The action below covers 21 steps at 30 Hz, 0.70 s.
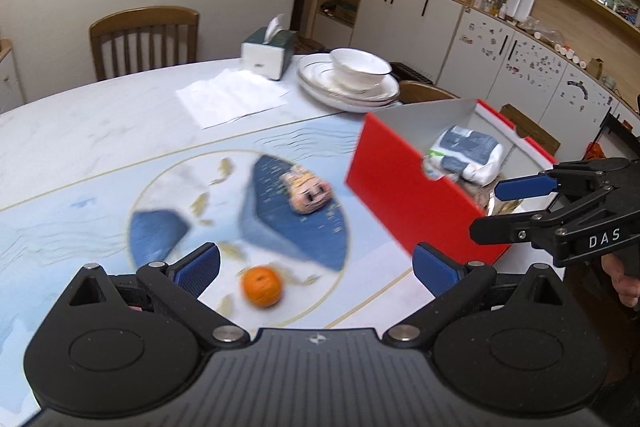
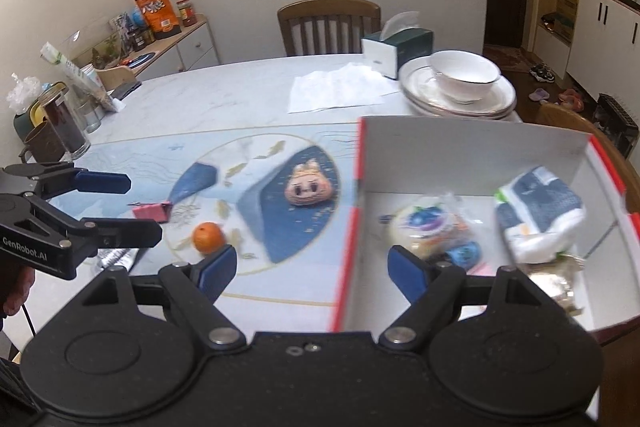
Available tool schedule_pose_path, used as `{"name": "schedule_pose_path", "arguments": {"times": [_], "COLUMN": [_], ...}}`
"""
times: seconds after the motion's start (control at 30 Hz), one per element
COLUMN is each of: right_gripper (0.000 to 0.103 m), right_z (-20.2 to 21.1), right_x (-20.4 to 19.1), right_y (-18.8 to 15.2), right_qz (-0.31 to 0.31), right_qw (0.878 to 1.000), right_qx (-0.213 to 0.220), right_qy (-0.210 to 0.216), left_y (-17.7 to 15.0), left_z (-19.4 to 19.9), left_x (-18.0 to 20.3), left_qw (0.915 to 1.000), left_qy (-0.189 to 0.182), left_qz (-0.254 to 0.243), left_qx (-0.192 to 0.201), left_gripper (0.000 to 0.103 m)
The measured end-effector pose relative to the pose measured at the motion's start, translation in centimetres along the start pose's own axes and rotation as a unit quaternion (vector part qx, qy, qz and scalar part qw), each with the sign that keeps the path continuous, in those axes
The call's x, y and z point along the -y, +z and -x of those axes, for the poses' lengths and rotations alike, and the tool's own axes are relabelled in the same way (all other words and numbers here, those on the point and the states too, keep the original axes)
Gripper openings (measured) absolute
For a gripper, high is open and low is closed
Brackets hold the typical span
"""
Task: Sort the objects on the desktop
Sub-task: 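Withdraw both tools from the box back over the table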
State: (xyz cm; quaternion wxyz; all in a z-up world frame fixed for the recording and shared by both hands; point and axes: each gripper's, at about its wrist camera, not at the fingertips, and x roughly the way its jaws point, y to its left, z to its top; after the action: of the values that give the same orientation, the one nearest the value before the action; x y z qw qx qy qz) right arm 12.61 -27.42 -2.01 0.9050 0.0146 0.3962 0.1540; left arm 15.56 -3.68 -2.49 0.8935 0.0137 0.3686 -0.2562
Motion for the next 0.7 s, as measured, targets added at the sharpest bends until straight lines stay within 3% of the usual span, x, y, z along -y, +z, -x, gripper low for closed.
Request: {"name": "schedule_pose_path", "arguments": {"times": [0.37,0.7], "right_gripper": [0.083,0.083], "right_z": [-2.7,-6.4], "right_x": [-4.8,-8.2], "right_y": [0.2,0.2], "right_qz": [0.012,0.023], "right_qw": [1.0,1.0], "right_qx": [-0.007,-0.02], "right_qy": [-0.002,-0.004], "left_y": [-2.9,-5.8], "left_z": [2.2,1.3], "left_x": [-5.0,-8.6], "left_qw": [0.9995,0.9971], "left_qy": [0.031,0.062], "left_qz": [0.004,0.017], "left_qx": [-0.006,-0.04], "left_gripper": [0.103,0.103]}}
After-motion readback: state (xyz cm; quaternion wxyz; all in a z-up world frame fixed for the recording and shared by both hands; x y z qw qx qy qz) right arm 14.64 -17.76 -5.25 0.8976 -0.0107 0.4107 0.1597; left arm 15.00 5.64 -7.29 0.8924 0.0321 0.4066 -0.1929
